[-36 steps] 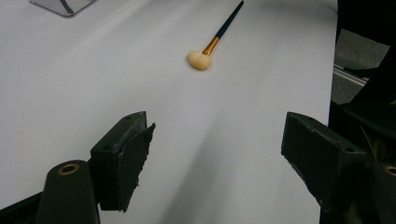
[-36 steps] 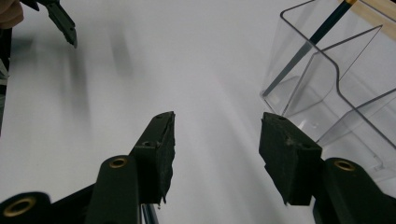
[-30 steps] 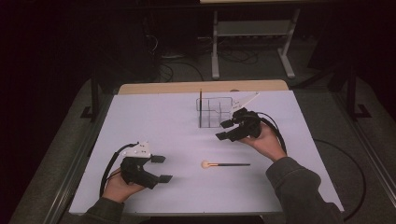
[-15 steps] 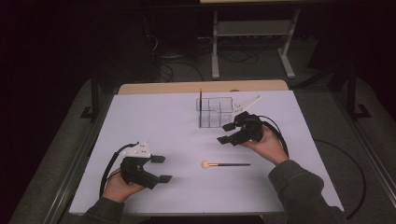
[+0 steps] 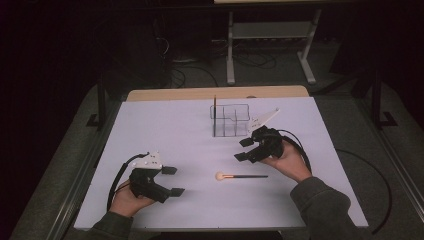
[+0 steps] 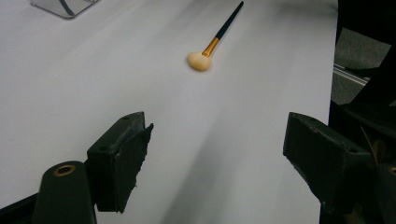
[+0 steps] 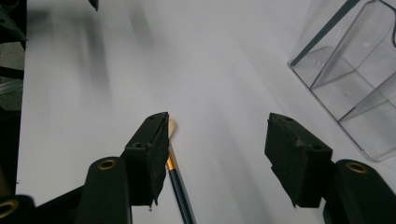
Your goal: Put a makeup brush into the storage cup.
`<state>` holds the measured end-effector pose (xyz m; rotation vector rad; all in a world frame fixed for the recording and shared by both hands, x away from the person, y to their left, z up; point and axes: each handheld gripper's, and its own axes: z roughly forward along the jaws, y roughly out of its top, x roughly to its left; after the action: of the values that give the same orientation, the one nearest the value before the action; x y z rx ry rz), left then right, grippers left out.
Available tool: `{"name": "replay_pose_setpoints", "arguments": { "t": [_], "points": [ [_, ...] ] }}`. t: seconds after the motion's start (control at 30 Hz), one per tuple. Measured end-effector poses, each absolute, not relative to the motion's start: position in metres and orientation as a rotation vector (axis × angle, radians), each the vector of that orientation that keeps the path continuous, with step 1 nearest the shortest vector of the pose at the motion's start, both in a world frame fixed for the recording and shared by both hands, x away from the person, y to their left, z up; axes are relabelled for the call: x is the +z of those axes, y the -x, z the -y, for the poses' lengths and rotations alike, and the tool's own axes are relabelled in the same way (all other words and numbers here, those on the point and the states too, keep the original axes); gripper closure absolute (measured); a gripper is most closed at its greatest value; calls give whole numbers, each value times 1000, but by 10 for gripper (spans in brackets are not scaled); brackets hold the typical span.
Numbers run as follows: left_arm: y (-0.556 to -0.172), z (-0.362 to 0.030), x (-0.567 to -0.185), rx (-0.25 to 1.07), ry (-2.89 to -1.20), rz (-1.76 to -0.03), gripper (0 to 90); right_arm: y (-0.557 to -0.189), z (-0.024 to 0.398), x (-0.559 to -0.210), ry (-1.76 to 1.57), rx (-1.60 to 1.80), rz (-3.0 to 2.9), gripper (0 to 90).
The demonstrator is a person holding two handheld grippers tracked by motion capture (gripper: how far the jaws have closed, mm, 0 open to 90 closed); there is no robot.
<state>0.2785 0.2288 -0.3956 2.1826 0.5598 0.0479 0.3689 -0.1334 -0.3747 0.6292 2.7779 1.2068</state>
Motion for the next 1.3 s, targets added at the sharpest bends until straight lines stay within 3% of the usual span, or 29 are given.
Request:
{"name": "replay_pose_setpoints", "arguments": {
  "t": [1.3],
  "points": [
    [-282, -227, -396, 50, -2187, -528, 211, -343, 135, -385, -584, 1129, -2818, 356]
  ]
}}
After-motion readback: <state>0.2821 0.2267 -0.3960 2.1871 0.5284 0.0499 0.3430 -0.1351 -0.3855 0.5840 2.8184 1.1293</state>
